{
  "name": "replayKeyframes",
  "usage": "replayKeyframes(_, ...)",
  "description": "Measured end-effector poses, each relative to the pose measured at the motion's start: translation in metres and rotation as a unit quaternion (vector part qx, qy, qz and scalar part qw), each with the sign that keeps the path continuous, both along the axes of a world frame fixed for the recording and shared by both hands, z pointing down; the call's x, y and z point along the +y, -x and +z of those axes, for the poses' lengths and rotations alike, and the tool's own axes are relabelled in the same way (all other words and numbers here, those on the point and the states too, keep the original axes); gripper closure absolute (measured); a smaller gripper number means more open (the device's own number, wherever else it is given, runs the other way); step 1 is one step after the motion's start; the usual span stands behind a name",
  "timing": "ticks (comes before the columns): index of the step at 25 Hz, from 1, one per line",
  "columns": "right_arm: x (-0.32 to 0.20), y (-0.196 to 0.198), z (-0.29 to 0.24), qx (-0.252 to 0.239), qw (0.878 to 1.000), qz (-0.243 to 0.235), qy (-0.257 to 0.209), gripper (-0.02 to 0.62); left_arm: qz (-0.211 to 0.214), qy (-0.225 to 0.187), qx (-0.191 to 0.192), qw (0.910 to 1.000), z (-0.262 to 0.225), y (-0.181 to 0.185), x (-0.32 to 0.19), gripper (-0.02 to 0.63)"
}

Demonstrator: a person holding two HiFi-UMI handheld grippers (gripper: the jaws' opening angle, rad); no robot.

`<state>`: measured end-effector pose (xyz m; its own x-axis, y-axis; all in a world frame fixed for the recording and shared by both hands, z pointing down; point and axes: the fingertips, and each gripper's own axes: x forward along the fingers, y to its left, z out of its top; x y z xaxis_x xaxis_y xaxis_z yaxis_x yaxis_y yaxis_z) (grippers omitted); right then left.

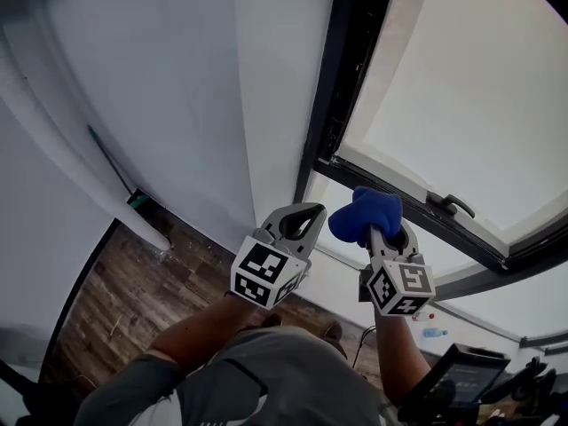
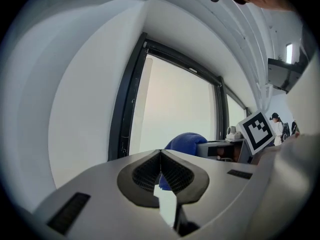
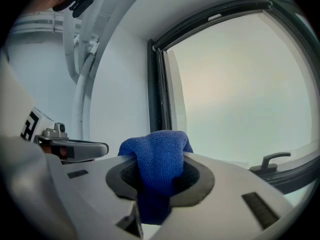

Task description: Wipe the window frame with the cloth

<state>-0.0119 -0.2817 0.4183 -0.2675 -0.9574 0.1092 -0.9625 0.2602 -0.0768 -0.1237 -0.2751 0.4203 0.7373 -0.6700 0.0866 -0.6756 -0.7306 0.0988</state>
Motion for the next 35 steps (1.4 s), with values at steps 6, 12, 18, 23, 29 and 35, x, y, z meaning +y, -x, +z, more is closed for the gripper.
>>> replayKeyframes(6, -0.045, -0.003, 0.025, 0.023, 0.997, -0.067, 0.023, 0.477, -0.072, 0.006, -0.003, 0.9974, 0.008, -0.014, -0.021, 0.597)
replayKeyframes(12, -0.088, -0.002, 0.059, 0.046, 0.991, -0.117, 0.051, 0.477, -0.109, 0.049, 0.012, 0.9927, 0.037, -0.028, -0.045, 0.597)
replayKeyframes(18, -0.141, 0.017, 0.106, 0.078, 0.989, -0.103, 0.069, 0.477, -0.122, 0.049, -0.032, 0.9909, 0.063, -0.025, -0.080, 0.597)
replayKeyframes(23, -0.174, 0.035, 0.139, 0.081, 0.989, -0.080, 0.093, 0.476, -0.112, 0.048, -0.040, 0.9917, 0.076, -0.023, -0.103, 0.597)
replayKeyframes(29, -0.197, 0.048, 0.155, 0.078, 0.990, -0.066, 0.099, 0.477, -0.098, 0.060, -0.042, 0.9925, 0.089, -0.018, -0.114, 0.597)
replayKeyframes(35, -0.190, 0.018, 0.158, 0.072, 0.991, -0.035, 0.106, 0.477, -0.085, 0.069, -0.046, 0.9929, 0.095, -0.028, -0.111, 0.597)
